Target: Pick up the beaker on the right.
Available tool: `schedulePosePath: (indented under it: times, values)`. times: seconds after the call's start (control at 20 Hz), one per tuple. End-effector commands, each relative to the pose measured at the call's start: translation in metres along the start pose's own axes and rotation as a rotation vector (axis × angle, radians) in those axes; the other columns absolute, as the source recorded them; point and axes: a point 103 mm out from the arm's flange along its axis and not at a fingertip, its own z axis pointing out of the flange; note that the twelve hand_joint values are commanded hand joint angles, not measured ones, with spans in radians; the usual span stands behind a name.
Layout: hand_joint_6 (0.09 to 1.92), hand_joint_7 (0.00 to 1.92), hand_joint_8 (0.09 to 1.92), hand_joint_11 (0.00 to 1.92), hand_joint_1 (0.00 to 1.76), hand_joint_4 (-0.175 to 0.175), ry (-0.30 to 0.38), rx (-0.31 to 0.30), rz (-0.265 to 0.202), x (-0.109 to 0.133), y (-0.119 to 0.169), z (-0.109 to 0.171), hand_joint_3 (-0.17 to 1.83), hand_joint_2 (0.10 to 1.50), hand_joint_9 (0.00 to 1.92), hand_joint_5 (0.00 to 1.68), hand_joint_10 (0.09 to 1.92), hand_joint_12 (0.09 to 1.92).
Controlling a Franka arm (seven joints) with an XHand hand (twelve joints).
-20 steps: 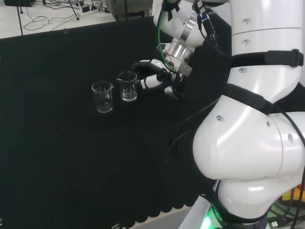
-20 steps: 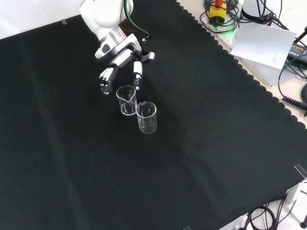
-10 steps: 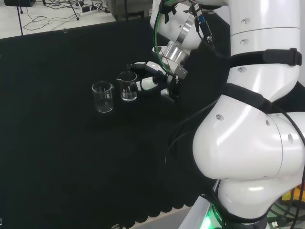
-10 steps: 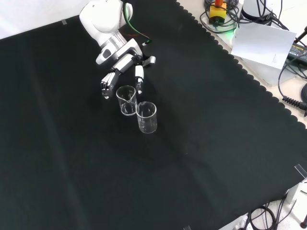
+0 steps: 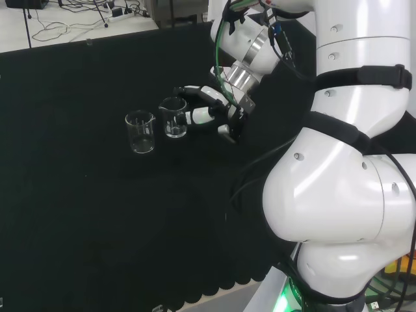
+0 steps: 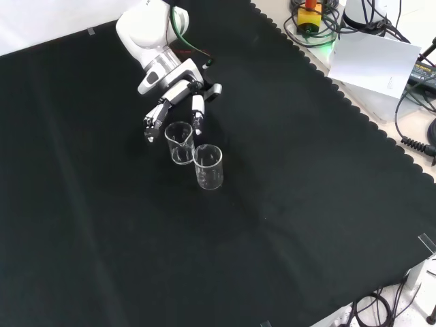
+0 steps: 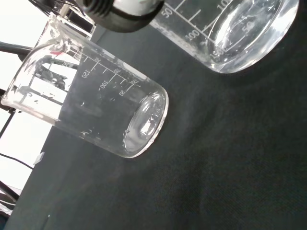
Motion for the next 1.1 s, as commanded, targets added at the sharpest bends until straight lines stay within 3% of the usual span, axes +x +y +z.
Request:
schedulePosePath:
  times: [0.05,1.1]
  values:
    - [0.13,0.14,0.70,0.00,0.89,-0.083,0.004,-0.005,-0.005,0.000,0.001,0.003,-0.17,0.86,0.26,0.28,0.66,1.27]
    - [0.12,0.14,0.70,0.00,0.89,-0.082,0.032,-0.018,-0.027,-0.002,0.006,0.018,-0.17,0.86,0.26,0.30,0.66,1.28]
